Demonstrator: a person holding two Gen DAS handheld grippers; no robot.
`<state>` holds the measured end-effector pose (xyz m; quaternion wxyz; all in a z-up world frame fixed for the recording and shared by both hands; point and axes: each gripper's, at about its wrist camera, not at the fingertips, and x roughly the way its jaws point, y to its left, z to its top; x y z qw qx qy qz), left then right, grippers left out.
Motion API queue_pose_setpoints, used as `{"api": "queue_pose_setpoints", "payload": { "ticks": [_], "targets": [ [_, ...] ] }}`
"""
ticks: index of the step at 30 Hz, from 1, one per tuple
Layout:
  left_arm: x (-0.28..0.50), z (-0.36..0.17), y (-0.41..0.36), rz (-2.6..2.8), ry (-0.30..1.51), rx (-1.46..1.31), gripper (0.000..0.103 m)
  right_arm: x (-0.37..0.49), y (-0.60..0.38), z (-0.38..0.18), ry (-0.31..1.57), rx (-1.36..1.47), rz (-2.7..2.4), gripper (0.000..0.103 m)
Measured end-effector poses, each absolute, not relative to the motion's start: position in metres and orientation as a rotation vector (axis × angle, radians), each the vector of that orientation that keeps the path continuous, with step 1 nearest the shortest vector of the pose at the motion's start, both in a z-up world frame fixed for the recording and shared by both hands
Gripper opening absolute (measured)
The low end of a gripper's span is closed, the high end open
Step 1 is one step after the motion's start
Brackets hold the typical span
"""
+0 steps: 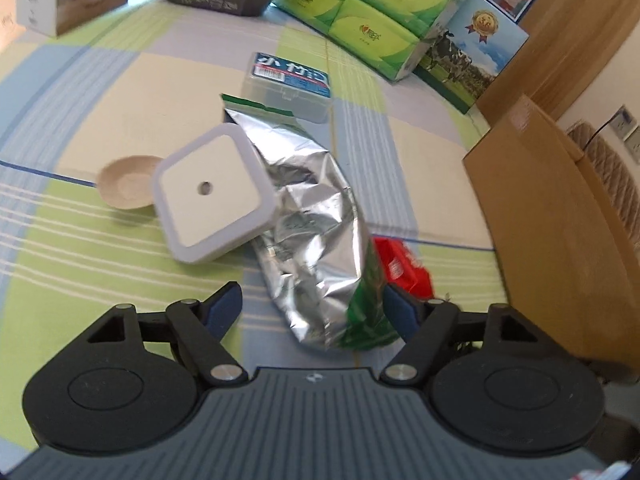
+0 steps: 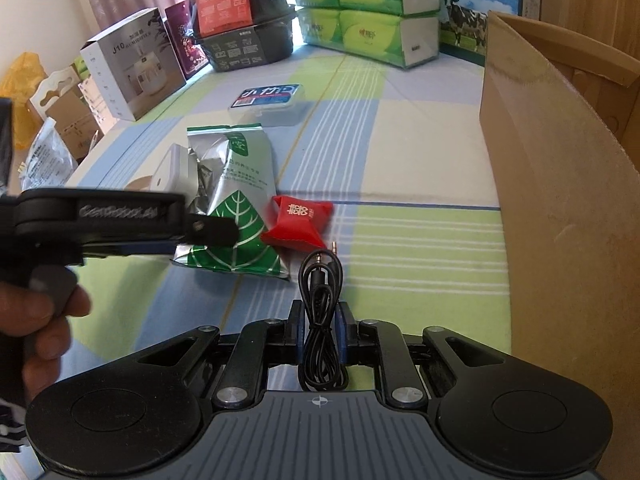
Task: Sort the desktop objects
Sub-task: 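Grasp the silver foil tea bag with left tool while right tool grasps black cable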
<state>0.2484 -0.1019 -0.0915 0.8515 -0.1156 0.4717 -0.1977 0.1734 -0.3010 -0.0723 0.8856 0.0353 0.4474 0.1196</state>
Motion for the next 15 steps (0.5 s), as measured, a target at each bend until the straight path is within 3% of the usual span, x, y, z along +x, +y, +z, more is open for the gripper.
{"api": "queue_pose_setpoints", "payload": {
  "ticks": [8,15],
  "targets": [
    [0.247,-0.083,-0.11,-0.468,1.011,-0.153,0.036,0.173,-0.303,-0.073,0.939,0.083,0.248,0.012],
    [0.205,-0.061,-0.092,-0.514,1.031,0.029,0.028,0.156,-0.298,-0.069,0.952,0.109,0.291,0.012]
  ]
}}
